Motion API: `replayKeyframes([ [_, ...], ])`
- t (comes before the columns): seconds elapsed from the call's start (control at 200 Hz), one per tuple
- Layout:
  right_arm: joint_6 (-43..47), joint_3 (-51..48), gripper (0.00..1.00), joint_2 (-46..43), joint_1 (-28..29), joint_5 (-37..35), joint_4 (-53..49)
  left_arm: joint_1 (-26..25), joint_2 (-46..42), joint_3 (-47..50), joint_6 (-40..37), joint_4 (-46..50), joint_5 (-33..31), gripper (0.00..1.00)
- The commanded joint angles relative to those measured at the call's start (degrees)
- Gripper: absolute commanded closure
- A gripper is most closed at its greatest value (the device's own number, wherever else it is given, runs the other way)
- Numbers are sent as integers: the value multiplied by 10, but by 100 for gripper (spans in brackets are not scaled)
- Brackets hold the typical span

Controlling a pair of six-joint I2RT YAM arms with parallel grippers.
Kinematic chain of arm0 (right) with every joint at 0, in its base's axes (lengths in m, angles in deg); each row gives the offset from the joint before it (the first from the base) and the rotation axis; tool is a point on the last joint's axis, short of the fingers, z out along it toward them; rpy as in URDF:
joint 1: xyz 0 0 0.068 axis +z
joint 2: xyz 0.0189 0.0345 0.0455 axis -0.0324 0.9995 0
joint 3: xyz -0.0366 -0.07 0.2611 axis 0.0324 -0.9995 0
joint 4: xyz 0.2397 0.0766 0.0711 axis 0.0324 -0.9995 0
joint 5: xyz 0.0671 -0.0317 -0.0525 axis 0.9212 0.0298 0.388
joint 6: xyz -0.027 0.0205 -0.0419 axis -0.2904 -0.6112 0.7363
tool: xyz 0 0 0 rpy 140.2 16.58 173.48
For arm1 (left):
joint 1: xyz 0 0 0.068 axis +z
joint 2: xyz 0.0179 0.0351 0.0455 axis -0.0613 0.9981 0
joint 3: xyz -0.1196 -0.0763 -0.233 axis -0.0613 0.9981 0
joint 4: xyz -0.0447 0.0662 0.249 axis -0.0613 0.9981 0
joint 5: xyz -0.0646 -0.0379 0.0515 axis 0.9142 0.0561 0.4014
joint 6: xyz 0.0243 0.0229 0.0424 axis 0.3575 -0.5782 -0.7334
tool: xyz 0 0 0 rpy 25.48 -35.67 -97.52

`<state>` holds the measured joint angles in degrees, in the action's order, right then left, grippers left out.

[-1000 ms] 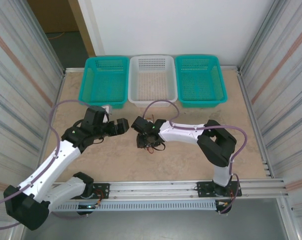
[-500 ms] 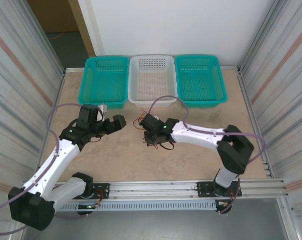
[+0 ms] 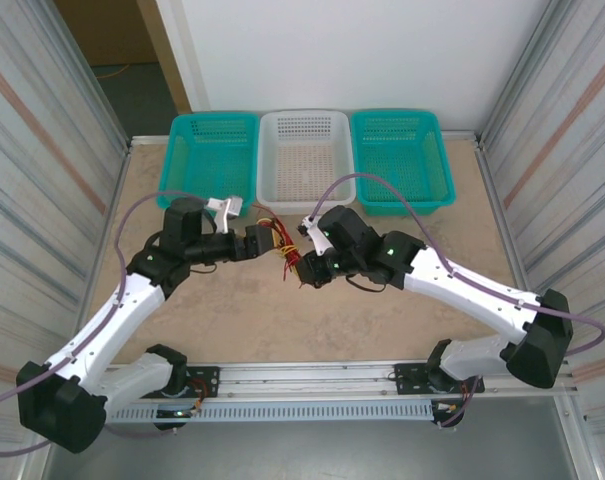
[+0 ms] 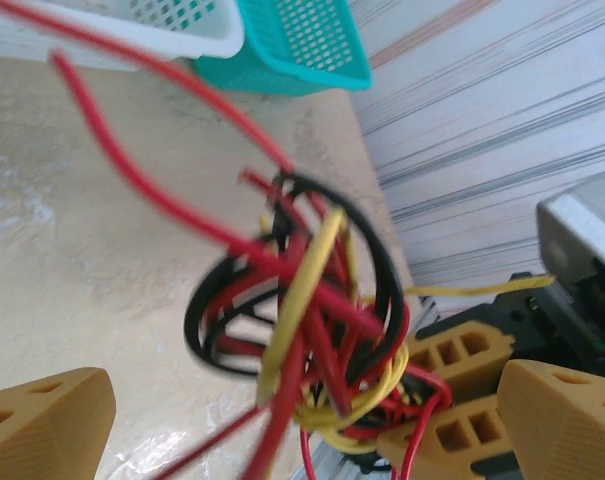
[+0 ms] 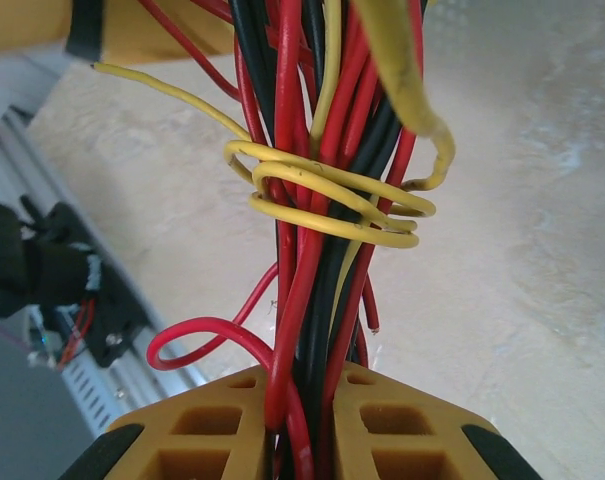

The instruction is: Untangle the cables

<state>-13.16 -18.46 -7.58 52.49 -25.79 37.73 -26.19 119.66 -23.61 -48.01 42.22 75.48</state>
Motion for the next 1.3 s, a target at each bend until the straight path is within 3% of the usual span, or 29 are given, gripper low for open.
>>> replayKeyframes([
  [0.0, 32, 20, 82, -25, 1, 59, -11, 28, -11, 0, 15, -42, 61, 1],
  [0.09, 31, 24, 81, -24, 2, 75, -9, 30, 1, -4, -2, -18, 78, 1],
  [0.205, 32, 30, 81, -14, 9, 82, -5, 27, 8, 19, 16, -54, 119, 1],
  [0.461, 36, 41, 81, 0, 12, 81, 7, 15, 5, 48, 36, -92, 139, 6],
  [0.551, 36, 43, 81, 3, 13, 89, 9, 15, 7, 60, 50, -122, 155, 14],
  [0.757, 34, 44, 81, 8, 13, 94, 7, 14, 15, 79, 85, -183, 171, 43],
  [0.942, 29, 45, 81, 9, 12, 100, 12, 14, 26, 82, 92, -213, 182, 56],
  [1.162, 23, 45, 80, 12, 8, 106, 22, 13, 51, 83, 107, -254, 204, 84],
  [1.232, 22, 46, 77, 12, 8, 99, 21, 13, 58, 82, 110, -257, 200, 92],
  [1.298, 19, 47, 67, 8, 5, 86, 18, 14, 59, 80, 109, -246, 183, 100],
])
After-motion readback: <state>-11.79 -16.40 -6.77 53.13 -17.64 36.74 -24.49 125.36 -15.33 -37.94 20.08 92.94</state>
